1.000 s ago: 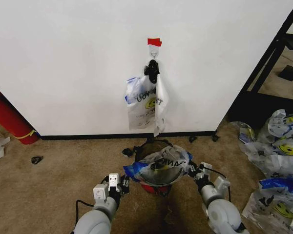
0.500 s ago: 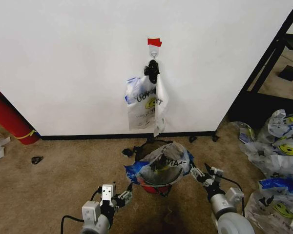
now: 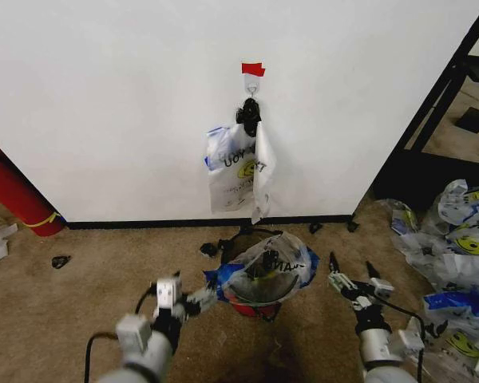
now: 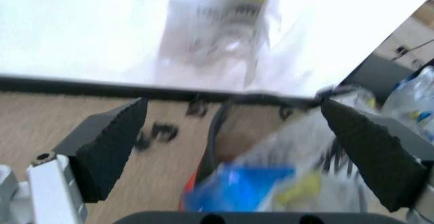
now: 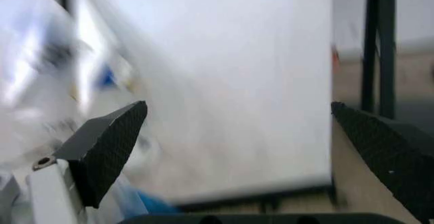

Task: Pick up the garbage bag from the wall and place it over the trash bin.

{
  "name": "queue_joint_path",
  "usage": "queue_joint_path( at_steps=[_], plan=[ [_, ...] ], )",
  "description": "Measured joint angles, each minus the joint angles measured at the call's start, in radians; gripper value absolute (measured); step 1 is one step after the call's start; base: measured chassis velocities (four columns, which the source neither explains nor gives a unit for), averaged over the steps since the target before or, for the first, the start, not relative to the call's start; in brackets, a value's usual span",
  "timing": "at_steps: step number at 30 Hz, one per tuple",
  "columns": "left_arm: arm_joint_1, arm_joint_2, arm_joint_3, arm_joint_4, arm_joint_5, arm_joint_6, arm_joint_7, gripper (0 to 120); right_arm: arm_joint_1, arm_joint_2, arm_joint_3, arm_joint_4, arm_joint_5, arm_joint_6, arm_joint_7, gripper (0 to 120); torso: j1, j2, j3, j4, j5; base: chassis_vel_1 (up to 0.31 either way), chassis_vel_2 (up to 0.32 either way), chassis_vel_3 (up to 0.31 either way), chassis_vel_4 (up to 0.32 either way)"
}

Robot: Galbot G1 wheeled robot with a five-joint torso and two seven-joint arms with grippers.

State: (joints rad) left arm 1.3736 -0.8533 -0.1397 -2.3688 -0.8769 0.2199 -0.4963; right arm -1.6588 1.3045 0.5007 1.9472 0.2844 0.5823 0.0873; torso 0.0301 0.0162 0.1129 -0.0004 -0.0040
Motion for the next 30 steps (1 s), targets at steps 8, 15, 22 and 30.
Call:
queue_joint_path(
  at_steps=[8,15,22,30],
  plan=[
    [-0.297,0.035,0.105,0.185,-0.229,0.110,0.031,100,-0.040,0.033,0.010,0.018,-0.069,0.092,-0.042,100,0.000,0.000,0.000,0.0000,-0.0003,0.000,0.000,0.000,0.000],
    [-0.536,0.052,0.251,0.329,-0.281,0.203,0.101,98,-0.081,0.040,0.037,0.047,-0.047,0.099,-0.042,100,0.000,0.000,0.000,-0.0005,-0.0003,0.000,0.000,0.000,0.000],
    [-0.644,0.044,0.348,0.433,-0.326,0.247,0.164,92,-0.088,0.042,0.044,0.068,-0.038,0.085,-0.039,100,0.000,0.000,0.000,-0.0005,-0.0001,0.000,0.000,0.000,0.000],
    [-0.726,0.023,0.454,0.543,-0.331,0.271,0.199,63,-0.099,0.049,0.042,0.085,-0.022,0.073,-0.032,100,0.000,0.000,0.000,-0.0007,-0.0002,0.000,0.000,0.000,0.000]
  ],
)
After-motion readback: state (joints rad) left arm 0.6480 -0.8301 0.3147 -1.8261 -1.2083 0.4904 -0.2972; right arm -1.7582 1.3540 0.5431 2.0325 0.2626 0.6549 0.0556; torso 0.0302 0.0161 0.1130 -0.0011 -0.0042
